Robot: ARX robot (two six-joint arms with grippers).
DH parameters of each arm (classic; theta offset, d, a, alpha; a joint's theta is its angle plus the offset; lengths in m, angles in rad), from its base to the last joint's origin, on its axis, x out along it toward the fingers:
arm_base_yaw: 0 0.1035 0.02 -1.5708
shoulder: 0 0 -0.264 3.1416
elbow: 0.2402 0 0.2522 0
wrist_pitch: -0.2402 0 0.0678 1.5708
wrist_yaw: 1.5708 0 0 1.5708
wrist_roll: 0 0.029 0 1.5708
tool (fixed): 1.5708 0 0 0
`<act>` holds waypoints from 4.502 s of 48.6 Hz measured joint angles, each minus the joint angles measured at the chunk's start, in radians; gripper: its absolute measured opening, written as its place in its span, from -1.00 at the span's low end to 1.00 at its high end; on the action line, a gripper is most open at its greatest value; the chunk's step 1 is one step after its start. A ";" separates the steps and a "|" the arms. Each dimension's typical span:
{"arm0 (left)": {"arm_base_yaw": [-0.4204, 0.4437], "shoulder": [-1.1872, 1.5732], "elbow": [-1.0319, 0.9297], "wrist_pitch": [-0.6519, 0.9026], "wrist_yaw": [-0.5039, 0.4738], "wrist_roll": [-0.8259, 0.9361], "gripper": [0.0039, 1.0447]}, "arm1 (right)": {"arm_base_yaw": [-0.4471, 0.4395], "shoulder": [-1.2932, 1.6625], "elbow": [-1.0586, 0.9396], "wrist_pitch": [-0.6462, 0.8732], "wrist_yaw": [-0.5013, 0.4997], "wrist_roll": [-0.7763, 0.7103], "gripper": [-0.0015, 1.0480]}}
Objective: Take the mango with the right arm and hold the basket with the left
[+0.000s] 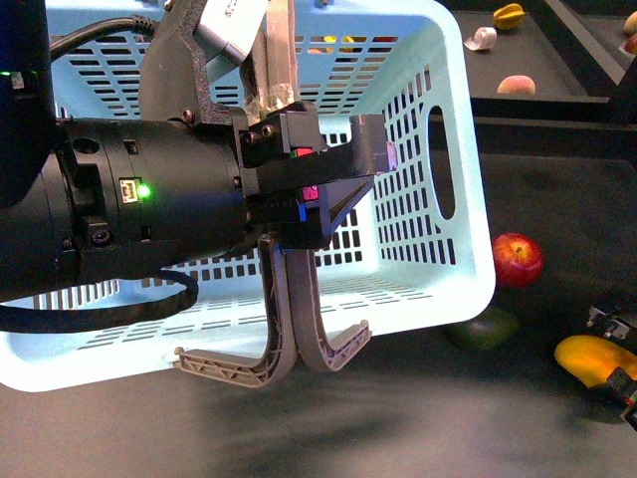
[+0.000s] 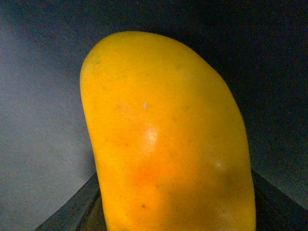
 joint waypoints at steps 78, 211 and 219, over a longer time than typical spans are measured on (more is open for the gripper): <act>0.000 0.000 0.000 0.000 -0.007 0.002 -0.69 | 0.650 -0.836 -0.370 0.533 0.104 0.991 0.84; 0.000 0.006 -0.002 -0.002 0.000 -0.005 -0.70 | 0.371 -2.491 -1.169 -0.031 0.315 0.982 -0.97; 0.000 0.006 -0.002 -0.002 0.000 -0.006 -0.70 | 0.371 -2.651 -1.168 -0.200 0.312 0.982 -0.97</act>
